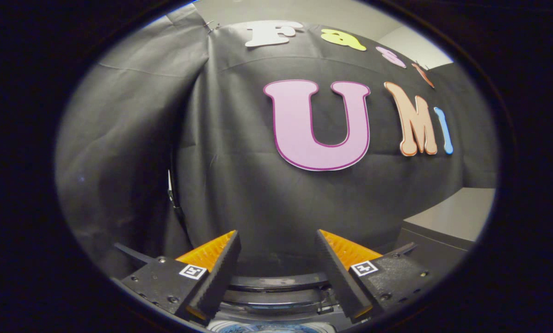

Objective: Put the clothes into the washing machine and then close the washing machine lid.

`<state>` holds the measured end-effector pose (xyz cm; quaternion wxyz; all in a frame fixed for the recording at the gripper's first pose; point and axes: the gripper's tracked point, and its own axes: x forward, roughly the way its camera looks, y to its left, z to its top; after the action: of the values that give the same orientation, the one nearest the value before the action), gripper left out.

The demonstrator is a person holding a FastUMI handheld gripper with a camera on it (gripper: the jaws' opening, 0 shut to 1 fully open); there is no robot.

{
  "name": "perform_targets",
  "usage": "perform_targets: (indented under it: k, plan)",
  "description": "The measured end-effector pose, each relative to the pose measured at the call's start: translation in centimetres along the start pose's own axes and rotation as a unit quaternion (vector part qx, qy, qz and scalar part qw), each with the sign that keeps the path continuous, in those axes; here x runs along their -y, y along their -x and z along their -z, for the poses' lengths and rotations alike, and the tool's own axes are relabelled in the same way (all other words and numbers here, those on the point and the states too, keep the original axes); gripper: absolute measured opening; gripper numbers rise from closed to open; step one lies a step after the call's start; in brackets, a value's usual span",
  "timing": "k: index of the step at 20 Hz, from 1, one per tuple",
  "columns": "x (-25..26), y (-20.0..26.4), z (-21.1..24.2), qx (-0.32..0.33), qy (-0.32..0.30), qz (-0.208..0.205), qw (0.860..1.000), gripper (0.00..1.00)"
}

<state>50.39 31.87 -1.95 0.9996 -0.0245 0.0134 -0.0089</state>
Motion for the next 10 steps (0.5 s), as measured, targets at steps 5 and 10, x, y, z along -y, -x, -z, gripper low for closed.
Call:
perform_targets:
  k: [5, 10]
  plan:
    - [0.0, 1.2, 0.5, -0.014, 0.001, -0.011, 1.0, 0.98]
    - [0.1, 2.2, 0.6, -0.01, 0.001, -0.009, 1.0, 0.99]
